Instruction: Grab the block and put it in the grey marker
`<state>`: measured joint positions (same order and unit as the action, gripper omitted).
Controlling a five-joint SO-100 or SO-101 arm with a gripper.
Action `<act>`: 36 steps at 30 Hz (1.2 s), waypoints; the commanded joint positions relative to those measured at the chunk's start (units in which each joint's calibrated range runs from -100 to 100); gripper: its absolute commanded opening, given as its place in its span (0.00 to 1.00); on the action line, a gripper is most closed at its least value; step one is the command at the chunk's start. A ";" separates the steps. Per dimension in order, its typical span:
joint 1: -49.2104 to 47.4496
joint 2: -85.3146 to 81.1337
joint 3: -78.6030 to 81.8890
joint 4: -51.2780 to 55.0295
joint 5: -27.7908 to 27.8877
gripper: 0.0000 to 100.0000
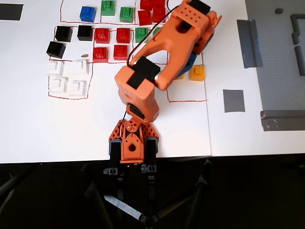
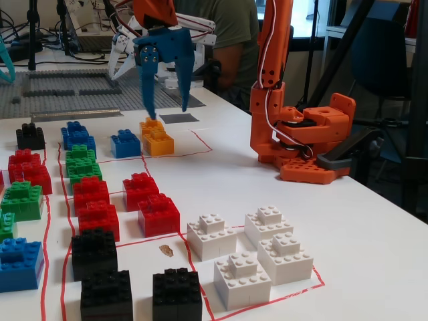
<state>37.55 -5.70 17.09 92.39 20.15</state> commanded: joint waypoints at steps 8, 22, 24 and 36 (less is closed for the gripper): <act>0.80 0.26 -1.43 -3.65 0.29 0.28; 1.63 4.15 -0.88 -6.26 0.59 0.26; 1.55 4.67 -0.61 -6.83 0.59 0.26; 1.14 7.60 1.03 -11.32 0.63 0.27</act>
<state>37.82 5.35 19.15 81.90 20.10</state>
